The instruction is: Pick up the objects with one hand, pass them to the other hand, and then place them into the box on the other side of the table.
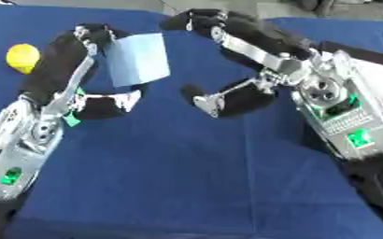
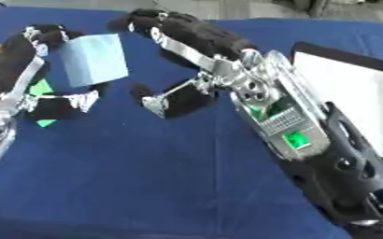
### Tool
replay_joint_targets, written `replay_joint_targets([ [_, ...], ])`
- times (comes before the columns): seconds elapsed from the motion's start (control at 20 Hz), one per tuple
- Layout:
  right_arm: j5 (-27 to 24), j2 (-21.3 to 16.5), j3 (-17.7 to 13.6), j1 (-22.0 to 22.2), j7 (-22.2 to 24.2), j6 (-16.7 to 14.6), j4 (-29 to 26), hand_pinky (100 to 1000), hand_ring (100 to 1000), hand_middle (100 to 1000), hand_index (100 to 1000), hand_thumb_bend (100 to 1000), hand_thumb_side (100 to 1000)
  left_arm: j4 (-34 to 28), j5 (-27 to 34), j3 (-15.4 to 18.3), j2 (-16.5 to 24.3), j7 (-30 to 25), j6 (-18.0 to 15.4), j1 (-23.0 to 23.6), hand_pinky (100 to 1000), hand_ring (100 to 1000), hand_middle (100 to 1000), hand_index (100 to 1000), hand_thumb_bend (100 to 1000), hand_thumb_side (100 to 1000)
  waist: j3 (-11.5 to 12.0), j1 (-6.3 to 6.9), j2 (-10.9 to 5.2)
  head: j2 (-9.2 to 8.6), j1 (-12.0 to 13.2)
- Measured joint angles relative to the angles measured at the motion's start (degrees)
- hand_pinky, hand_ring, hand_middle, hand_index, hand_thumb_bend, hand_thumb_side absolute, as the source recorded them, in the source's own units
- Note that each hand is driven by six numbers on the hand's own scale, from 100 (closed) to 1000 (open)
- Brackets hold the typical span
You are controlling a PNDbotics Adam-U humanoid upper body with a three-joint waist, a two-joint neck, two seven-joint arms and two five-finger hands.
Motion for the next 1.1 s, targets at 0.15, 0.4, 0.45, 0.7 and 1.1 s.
replay_joint_targets([
  [0.15,0.55,0.38,0.01,-0.30,1.02,0.55,0.00,907,1000,901,957,223,100,0.01,-0.36,-0.16,-0.44,0.39,-0.40,-0.24,707,509,511,590,100,238,-0.01,0.00,-0.01,0.03,-0.06],
  [0.4,2.73,0.97,0.02,-0.79,1.52,1.23,0.00,907,1000,900,958,257,100,0.01,-0.57,-0.26,-0.98,0.74,-0.84,-0.47,704,507,509,589,100,235,-0.05,0.01,-0.01,0.36,-0.38],
  [0.45,3.26,1.11,0.06,-0.90,1.53,1.35,0.00,907,1000,899,958,258,100,0.01,-0.60,-0.26,-1.06,0.78,-0.98,-0.47,703,507,508,589,100,235,-0.05,0.01,-0.02,0.44,-0.47],
  [0.7,5.59,1.60,0.48,-1.21,1.63,2.05,0.00,904,1000,896,958,267,100,0.01,-0.64,-0.59,-1.80,0.98,-1.55,-0.64,701,503,505,588,100,242,0.00,-0.12,-0.02,0.46,-0.58],
  [1.1,7.43,2.26,1.05,-1.25,2.16,3.01,0.00,904,1000,896,956,262,100,-0.05,-0.09,-0.97,-2.62,1.03,-2.01,-0.99,696,498,500,586,100,247,0.17,-0.29,-0.02,0.47,-0.77],
])
